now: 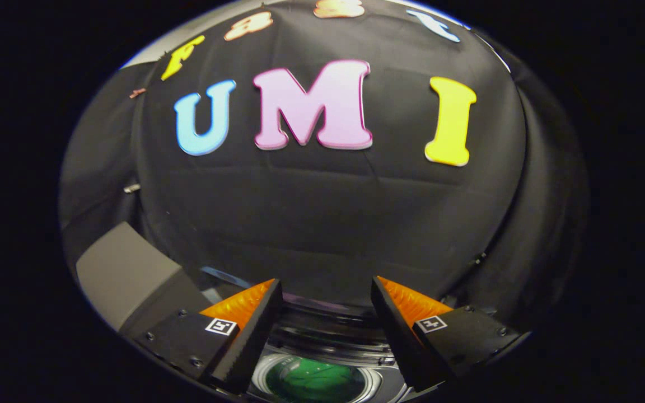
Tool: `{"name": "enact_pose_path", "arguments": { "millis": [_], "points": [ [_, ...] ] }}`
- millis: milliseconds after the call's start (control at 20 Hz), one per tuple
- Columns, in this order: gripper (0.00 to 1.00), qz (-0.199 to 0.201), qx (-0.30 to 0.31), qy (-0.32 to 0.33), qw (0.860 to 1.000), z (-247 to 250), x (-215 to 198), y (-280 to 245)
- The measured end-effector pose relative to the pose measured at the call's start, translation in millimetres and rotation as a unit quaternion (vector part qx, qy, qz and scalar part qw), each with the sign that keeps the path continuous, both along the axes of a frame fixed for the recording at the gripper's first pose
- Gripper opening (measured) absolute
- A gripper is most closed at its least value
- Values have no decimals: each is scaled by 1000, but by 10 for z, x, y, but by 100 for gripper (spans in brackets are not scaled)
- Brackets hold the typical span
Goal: Put the clothes into the washing machine and then close the washing machine lid.
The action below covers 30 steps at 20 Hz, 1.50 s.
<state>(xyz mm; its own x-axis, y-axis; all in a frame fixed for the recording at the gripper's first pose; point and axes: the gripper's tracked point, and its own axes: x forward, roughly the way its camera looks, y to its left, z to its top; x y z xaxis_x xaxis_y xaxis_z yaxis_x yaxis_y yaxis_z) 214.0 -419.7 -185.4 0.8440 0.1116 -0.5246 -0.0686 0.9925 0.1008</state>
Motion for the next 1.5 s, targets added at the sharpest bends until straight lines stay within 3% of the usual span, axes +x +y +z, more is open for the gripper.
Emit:
{"name": "enact_pose_path", "arguments": {
  "millis": [150, 450, 750, 1500],
  "points": [
    [99, -47, 31, 13, 998, -369, 106, -128],
    [99, -51, 8, -44, 998, -273, 129, -177],
    [98, -47, 5, -28, 998, -237, -295, -109],
    [100, -112, -40, 6, 993, -296, -869, -83]
  ]
}}
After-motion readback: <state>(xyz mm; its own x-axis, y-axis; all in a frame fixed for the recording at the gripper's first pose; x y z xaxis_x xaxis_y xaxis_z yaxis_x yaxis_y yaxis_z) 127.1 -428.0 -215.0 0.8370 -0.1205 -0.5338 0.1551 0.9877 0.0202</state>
